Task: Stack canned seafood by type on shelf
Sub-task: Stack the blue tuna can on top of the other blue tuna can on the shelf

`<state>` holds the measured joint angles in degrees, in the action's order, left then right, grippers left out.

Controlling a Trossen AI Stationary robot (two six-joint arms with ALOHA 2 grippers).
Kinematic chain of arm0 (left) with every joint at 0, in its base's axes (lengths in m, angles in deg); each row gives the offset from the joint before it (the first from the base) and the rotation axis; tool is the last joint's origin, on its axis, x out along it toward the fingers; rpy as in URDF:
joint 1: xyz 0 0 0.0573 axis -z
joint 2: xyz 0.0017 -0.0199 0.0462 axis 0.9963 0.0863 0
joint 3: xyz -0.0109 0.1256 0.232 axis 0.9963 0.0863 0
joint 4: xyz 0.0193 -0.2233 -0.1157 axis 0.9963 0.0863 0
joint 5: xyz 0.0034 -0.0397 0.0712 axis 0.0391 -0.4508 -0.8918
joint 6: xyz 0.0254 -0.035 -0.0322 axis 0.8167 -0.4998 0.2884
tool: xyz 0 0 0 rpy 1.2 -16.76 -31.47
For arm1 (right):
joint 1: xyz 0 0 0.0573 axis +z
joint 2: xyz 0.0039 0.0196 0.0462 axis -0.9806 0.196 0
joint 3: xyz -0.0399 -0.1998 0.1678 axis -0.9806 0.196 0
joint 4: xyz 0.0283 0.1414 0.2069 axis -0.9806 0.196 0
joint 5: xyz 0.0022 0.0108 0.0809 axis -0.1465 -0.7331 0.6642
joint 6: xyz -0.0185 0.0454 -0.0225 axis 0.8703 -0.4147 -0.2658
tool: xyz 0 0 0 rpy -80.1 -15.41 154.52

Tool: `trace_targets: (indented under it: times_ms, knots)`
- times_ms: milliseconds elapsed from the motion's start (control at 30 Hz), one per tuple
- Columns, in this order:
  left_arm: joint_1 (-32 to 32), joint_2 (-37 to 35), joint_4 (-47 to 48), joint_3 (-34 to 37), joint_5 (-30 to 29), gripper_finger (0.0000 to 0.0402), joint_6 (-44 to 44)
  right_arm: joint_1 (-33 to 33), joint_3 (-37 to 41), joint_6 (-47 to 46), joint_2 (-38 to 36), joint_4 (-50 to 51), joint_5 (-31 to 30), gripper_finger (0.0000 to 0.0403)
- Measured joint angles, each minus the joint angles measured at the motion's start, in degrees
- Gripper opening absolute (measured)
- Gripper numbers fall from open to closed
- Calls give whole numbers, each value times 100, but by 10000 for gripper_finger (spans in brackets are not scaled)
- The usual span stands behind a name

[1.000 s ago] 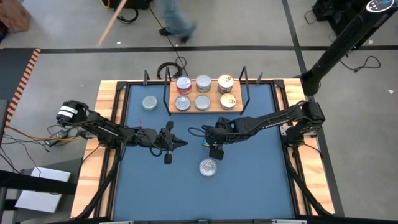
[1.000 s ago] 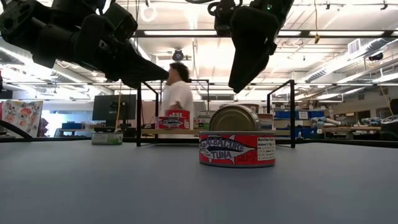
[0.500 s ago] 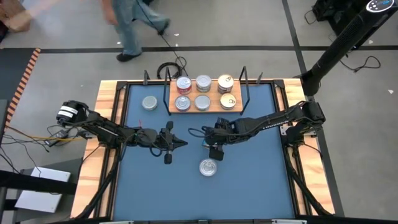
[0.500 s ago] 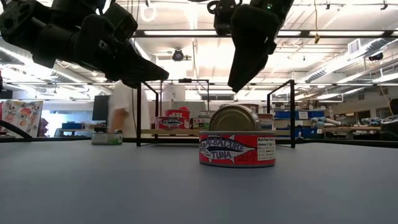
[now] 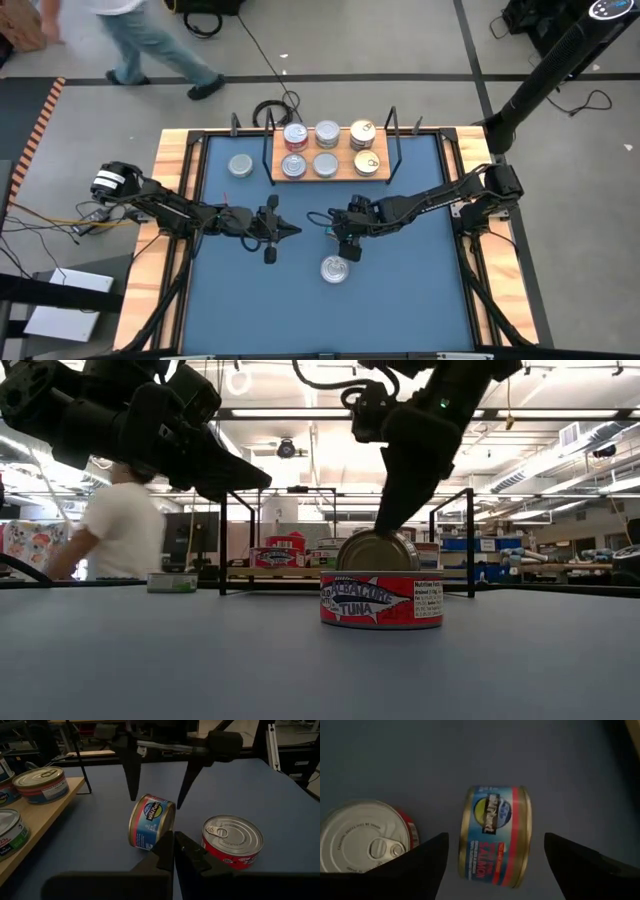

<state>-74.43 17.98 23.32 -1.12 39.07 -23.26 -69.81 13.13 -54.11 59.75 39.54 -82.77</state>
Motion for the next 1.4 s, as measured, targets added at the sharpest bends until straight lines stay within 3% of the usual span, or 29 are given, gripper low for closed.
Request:
trace_targets:
  times_ms: [267,667,800,900,1167,1400]
  knots:
    - [1,0,0,0,0,14,0,0,216,4,2,-308,-32,303]
    - [1,-2,0,0,-2,14,0,-33,271,221,3,-254,-12,201]
    - [2,-2,-2,0,-2,14,0,-22,-75,519,7,138,-165,200]
    - [0,-2,-2,0,-3,14,0,8,-445,818,7,807,-768,200]
    - [2,-2,0,0,-3,14,9,-123,-1153,1194,4,2665,-3343,200]
    - [1,-2,-1,0,-3,14,31,-681,-832,1894,0,2853,-4412,200]
